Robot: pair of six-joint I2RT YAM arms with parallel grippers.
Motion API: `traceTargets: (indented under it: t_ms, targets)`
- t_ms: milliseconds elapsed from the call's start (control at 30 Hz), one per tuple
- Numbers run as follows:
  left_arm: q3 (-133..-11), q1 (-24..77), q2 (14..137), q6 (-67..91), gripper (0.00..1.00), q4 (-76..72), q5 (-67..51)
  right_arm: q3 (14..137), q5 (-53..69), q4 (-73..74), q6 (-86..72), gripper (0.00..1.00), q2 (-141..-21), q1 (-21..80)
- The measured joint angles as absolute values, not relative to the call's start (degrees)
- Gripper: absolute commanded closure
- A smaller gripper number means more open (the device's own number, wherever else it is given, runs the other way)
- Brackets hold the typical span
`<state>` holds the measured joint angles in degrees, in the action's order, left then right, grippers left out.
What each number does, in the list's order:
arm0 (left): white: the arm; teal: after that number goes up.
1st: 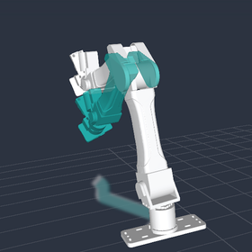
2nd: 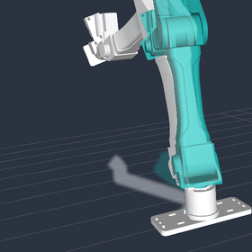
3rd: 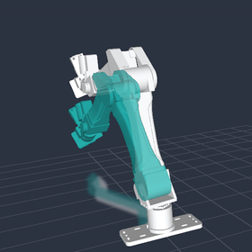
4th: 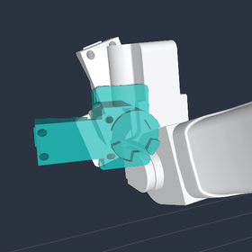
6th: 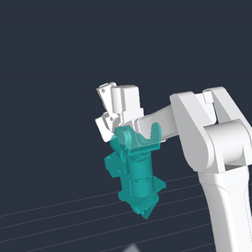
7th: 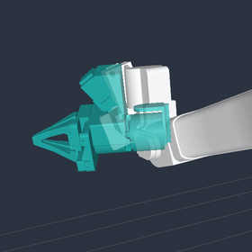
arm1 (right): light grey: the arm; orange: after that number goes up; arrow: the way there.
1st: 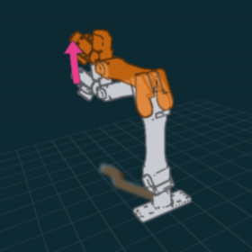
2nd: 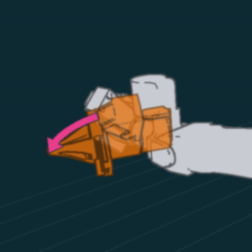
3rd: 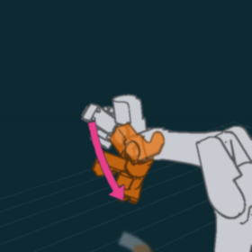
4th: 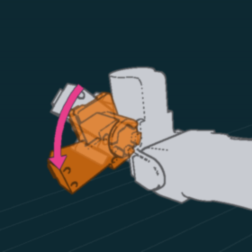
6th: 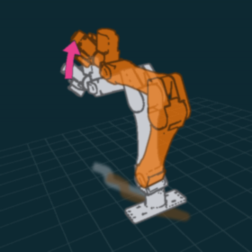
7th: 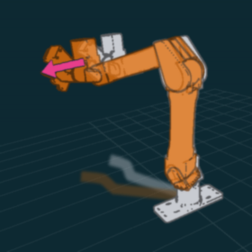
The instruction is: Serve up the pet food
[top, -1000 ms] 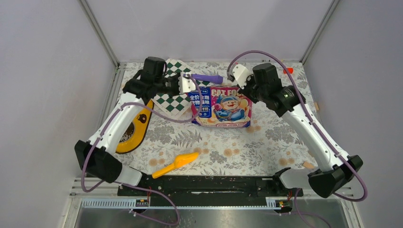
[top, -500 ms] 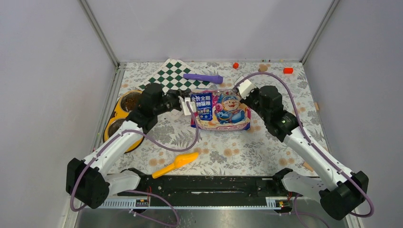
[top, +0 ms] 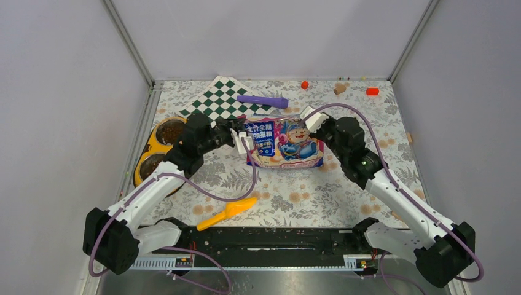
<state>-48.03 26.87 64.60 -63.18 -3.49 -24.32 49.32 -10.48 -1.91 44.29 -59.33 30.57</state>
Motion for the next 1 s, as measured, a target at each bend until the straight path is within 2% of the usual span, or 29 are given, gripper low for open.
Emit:
traceTargets:
  t_ms: [233, 433, 600, 667, 700, 800, 900, 1000]
  targets:
    - [-49.84, 27.35, 64.55, -68.34, 1.0, -1.17, -21.04, 49.8, -10.85, -3.22, 57.58, 1.0, -60.29, 30.65]
    - [-51.33, 28.08, 64.18, -69.54, 1.0, 1.72, -20.16, 54.26, -9.72, 5.08, 59.68, 1.0, -60.77, 30.65]
    - [-48.95, 29.56, 62.89, -69.58, 1.0, 0.08, -18.33, 52.36, -9.37, 4.27, 60.16, 1.0, -59.53, 30.65]
    - [-46.09, 30.57, 61.78, -69.54, 1.0, -2.15, -17.56, 49.58, -9.15, 2.24, 59.77, 0.97, -57.8, 30.63]
    - [-44.36, 31.07, 61.1, -69.25, 1.0, -3.31, -17.32, 48.64, -8.82, 2.02, 59.11, 0.94, -57.06, 30.63]
    - [-42.72, 31.62, 60.14, -67.24, 0.81, -4.19, -17.06, 48.64, -7.4, 4.01, 55.64, 0.78, -56.05, 30.52]
    - [-43.55, 30.55, 59.33, -62.76, 0.61, -2.09, -13.72, 51.64, -8.21, 10.41, 51.24, 0.45, -55.83, 28.36]
    - [-46.35, 29.06, 59.83, -57.45, 0.44, 1.06, -11.7, 58.0, -8.12, 20.16, 46.7, 0.26, -55.92, 25.67]
